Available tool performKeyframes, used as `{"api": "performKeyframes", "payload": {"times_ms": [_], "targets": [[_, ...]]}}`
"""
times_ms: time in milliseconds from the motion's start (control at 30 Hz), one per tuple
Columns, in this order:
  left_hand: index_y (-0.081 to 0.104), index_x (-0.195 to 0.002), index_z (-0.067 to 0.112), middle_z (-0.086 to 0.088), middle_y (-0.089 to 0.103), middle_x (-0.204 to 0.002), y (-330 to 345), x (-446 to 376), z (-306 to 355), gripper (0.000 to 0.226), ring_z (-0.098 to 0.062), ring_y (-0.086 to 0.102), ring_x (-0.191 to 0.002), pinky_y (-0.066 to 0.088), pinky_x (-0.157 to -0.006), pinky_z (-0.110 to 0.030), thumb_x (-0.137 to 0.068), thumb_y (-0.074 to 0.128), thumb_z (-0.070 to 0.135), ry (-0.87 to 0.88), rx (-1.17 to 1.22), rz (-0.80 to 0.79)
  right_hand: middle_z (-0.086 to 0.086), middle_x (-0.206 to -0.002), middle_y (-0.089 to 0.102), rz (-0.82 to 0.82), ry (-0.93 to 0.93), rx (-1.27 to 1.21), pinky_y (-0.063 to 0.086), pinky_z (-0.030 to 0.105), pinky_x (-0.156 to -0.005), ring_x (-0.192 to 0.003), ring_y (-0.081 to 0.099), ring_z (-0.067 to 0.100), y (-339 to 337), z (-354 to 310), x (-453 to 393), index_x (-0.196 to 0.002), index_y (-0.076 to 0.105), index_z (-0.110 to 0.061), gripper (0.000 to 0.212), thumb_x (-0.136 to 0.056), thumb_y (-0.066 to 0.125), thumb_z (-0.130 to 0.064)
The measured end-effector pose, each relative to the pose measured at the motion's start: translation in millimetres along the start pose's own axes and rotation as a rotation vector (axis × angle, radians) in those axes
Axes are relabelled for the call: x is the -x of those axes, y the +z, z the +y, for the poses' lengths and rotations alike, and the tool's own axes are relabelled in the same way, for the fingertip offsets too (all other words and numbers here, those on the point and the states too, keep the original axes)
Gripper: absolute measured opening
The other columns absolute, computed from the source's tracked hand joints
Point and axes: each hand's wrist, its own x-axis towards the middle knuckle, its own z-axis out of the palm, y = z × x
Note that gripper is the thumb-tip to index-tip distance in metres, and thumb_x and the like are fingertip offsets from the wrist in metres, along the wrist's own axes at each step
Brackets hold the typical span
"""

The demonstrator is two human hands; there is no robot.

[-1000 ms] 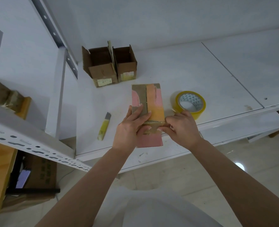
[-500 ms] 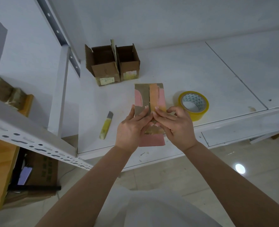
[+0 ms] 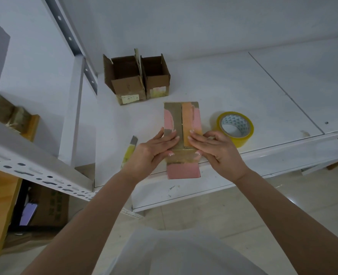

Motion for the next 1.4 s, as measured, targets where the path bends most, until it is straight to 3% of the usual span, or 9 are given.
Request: {"api": "performKeyframes", "payload": {"times_ms": [200, 367, 467, 633, 833, 967, 1067, 1200, 1400], "targets": [[0.063, -0.121, -0.005, -0.017, 0.058, -0.130, -2.7, -0.5, 8.9, 0.034, 0.000, 0.034, -0.129, 0.021, -0.115, -0.013, -0.087, 0.065, -0.001, -0.066, 0.046, -0.051, 0.000, -0.131, 0.061, -0.034, 0.077, -0.048, 0.051, 0.039, -0.084, -0.096, 0.054, 0.026, -4.5, -11.0, -2.2, -0.128, 0.063, -0.010, 0.034, -0.096, 0.054, -0.019], [0.051, -0.141, 0.017, -0.004, 0.042, -0.151, -10.4, -24.3, 25.8, 0.057, -0.023, 0.059, -0.120, 0.055, -0.091, -0.043, -0.093, 0.058, 0.046, -0.229, -0.252, -0.103, 0.009, -0.145, 0.046, 0.099, 0.305, -0.105, 0.043, 0.043, -0.101, -0.124, 0.051, 0.037, -27.6, 4.6, -6.8, -0.139, 0.049, -0.003, 0.044, -0.096, 0.043, 0.000], [0.019, -0.153, 0.014, -0.013, 0.018, -0.161, 9.1, -59.4, 41.5, 0.084, -0.033, 0.026, -0.145, 0.043, -0.103, -0.048, -0.090, 0.045, 0.064, -0.455, -0.397, -0.182, 0.014, -0.145, 0.047, 0.081, 0.398, -0.053, 0.039, 0.038, -0.104, -0.131, 0.045, 0.039, -31.6, 11.0, -7.9, -0.136, 0.051, -0.001, 0.053, -0.088, 0.042, 0.018], [-0.011, -0.150, 0.000, -0.028, -0.012, -0.158, 48.0, -113.8, 47.1, 0.122, -0.044, -0.004, -0.147, 0.023, -0.113, -0.056, -0.078, 0.045, 0.080, -0.892, -0.354, -0.249, 0.016, -0.138, 0.054, 0.118, 0.472, -0.039, 0.038, 0.038, -0.104, -0.127, 0.046, 0.041, -29.4, 15.8, -8.4, -0.131, 0.056, 0.000, 0.052, -0.086, 0.042, 0.020], [-0.002, -0.153, 0.002, -0.028, -0.006, -0.158, 55.3, -113.7, 39.1, 0.099, -0.044, 0.000, -0.146, 0.019, -0.112, -0.056, -0.089, 0.042, 0.063, -0.975, -0.393, -0.275, 0.013, -0.125, 0.063, 0.188, 0.492, -0.061, 0.041, 0.028, -0.095, -0.116, 0.057, 0.036, -32.0, 14.2, -4.7, -0.123, 0.062, -0.001, 0.043, -0.087, 0.047, 0.016], [0.006, -0.153, 0.012, -0.014, -0.003, -0.161, 24.6, -120.6, 42.7, 0.096, -0.042, 0.017, -0.142, 0.026, -0.110, -0.055, -0.082, 0.061, 0.046, -0.763, -0.258, -0.301, 0.014, -0.120, 0.066, 0.250, 0.517, -0.088, 0.036, 0.020, -0.094, -0.112, 0.058, 0.035, -42.9, 14.4, -12.1, -0.124, 0.063, -0.003, 0.041, -0.087, 0.050, 0.011], [-0.005, -0.154, 0.016, -0.009, -0.010, -0.162, -12.8, -124.2, 46.0, 0.113, -0.035, 0.010, -0.147, 0.022, -0.116, -0.050, -0.074, 0.071, 0.040, -0.385, -0.321, -0.515, 0.001, -0.108, 0.064, 0.360, 0.554, -0.192, 0.042, 0.020, -0.086, -0.100, 0.057, 0.021, -56.2, 15.3, -24.2, -0.128, 0.060, -0.010, 0.039, -0.092, 0.049, -0.003], [-0.002, -0.154, 0.015, -0.010, -0.001, -0.162, -42.0, -117.1, 45.8, 0.112, -0.027, 0.010, -0.147, 0.016, -0.117, -0.036, -0.076, 0.073, 0.042, -0.011, -0.541, -0.766, -0.003, -0.120, 0.059, 0.390, 0.558, -0.355, 0.044, 0.027, -0.094, -0.114, 0.055, 0.021, -63.8, 13.6, -49.0, -0.135, 0.051, -0.013, 0.036, -0.100, 0.046, -0.008], [0.019, -0.153, 0.006, -0.015, 0.016, -0.159, -58.9, -116.6, 56.3, 0.106, -0.030, 0.019, -0.145, 0.020, -0.118, -0.043, -0.068, 0.075, 0.035, 0.299, -0.589, -0.638, 0.007, -0.126, 0.058, 0.201, 0.651, -0.749, 0.040, 0.016, -0.098, -0.112, 0.055, 0.006, -50.2, -8.3, -78.9, -0.134, 0.050, -0.009, 0.032, -0.105, 0.038, -0.014]]}}
